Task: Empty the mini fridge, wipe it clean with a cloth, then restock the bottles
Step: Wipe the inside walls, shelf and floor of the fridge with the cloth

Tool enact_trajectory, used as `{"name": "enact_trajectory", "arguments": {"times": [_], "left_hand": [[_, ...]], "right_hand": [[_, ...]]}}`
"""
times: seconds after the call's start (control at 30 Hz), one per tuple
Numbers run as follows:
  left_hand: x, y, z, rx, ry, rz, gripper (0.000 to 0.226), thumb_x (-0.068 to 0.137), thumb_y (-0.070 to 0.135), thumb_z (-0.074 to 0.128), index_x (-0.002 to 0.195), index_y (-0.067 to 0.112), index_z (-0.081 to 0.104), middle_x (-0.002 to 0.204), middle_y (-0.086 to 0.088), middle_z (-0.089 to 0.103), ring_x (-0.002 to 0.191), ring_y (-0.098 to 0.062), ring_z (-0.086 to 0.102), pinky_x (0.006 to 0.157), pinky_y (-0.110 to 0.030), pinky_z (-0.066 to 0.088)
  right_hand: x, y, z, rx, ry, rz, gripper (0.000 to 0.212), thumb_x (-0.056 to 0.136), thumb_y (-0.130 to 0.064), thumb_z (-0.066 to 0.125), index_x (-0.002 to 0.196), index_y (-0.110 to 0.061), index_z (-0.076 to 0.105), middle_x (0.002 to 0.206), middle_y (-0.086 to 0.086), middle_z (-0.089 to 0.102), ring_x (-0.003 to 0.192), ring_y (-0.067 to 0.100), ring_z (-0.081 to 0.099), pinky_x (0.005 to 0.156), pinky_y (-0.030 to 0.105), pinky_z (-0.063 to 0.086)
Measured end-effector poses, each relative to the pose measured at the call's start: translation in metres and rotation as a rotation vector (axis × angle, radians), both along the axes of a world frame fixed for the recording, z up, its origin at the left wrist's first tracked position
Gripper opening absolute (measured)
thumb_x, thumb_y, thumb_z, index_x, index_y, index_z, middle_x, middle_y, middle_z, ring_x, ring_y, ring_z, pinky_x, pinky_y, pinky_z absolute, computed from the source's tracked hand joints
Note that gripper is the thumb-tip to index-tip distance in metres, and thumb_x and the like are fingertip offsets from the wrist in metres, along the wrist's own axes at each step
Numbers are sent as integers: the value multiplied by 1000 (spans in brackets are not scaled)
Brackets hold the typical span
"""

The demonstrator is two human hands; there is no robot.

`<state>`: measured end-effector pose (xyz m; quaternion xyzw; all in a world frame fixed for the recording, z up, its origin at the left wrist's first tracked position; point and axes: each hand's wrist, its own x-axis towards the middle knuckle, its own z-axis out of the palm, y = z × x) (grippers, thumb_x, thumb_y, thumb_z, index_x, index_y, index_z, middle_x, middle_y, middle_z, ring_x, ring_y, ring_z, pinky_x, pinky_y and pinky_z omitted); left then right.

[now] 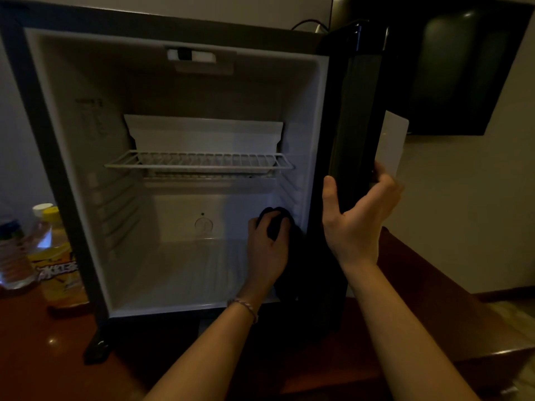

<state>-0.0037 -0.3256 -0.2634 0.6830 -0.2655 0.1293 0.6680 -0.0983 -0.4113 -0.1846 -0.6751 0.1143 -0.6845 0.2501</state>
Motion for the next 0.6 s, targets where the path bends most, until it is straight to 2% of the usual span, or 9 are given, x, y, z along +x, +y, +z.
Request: {"name": "enact_trajectory", "arguments": {"times": [0.1,0.23,0.3,0.4,0.47,0.53,0.6], "left_hand": [[8,-2,1,20,-26,10,27,101,27,56,127,20,61,118,2,45,92,10,50,80,6,33],[22,-7,8,48,-61,31,28,101,24,56,128,16,62,116,0,45,87,10,49,81,7,29],[32,-11,13,70,-81,39,27,101,24,56,126,16,64,115,-1,46,85,5,47,80,7,29],[52,-16,18,111,-73,30,26,101,28,56,123,18,65,113,-7,52,93,-1,46,80,-8,36],[69,-22,20,141,-52,21,28,101,31,55,123,17,65,116,-10,58,98,-4,50,87,-20,41],[81,-27,23,135,-4,11,32,99,37,55,123,18,62,119,-10,61,108,-16,58,98,-32,47],[87,-30,24,84,15,7,25,97,36,57,117,21,54,120,-9,62,109,-20,61,100,-43,50]], "right_hand": [[1,0,-4,-7,-8,5,65,88,-41,70,131,-1,42,126,14,43,117,16,39,92,49,47],[4,-3,-6,-41,-35,13,62,89,-42,69,131,-9,39,126,12,41,117,24,44,89,49,50],[6,-5,-6,-65,-44,1,59,89,-41,70,130,-13,38,125,11,40,117,26,45,89,49,50],[7,-7,-7,-75,-57,-14,58,88,-39,70,128,-11,39,124,14,42,116,28,46,89,49,49],[8,-7,-8,-82,-57,-21,58,89,-39,70,128,-10,39,124,15,43,116,28,46,90,49,49],[8,-7,-8,-96,-56,-30,56,89,-39,69,127,-12,39,124,17,43,116,29,47,90,48,49],[8,-7,-8,-105,-55,-36,55,89,-39,69,126,-16,37,124,18,44,116,28,47,90,48,49]]}}
